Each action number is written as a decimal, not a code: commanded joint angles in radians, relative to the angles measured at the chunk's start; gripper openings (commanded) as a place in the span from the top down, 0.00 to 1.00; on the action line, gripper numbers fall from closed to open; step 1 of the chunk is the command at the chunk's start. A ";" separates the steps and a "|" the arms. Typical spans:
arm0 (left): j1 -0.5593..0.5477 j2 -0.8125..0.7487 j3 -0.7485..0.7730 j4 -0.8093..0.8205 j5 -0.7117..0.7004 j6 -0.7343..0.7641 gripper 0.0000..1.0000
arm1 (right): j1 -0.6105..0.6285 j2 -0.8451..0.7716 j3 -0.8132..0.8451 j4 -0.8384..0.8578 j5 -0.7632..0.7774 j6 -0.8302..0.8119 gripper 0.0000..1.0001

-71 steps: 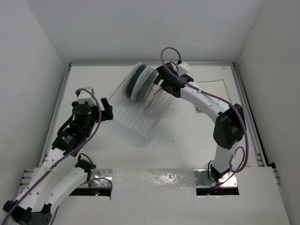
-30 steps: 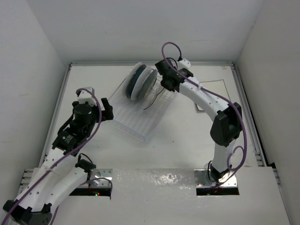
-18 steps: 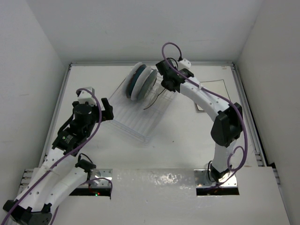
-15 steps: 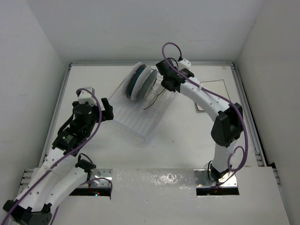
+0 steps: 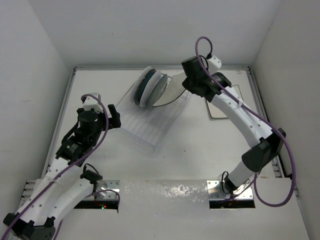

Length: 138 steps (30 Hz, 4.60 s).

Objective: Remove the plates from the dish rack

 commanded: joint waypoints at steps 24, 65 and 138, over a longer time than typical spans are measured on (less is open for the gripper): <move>0.010 0.007 0.001 0.042 -0.003 0.009 0.00 | -0.392 -0.616 -0.654 0.628 0.245 0.006 1.00; 0.010 0.019 0.000 0.046 0.017 0.015 0.00 | -0.550 -0.458 -1.187 0.982 0.246 0.524 1.00; 0.010 0.024 0.000 0.051 0.036 0.018 0.00 | -0.662 0.355 -0.498 0.334 -0.155 0.027 0.01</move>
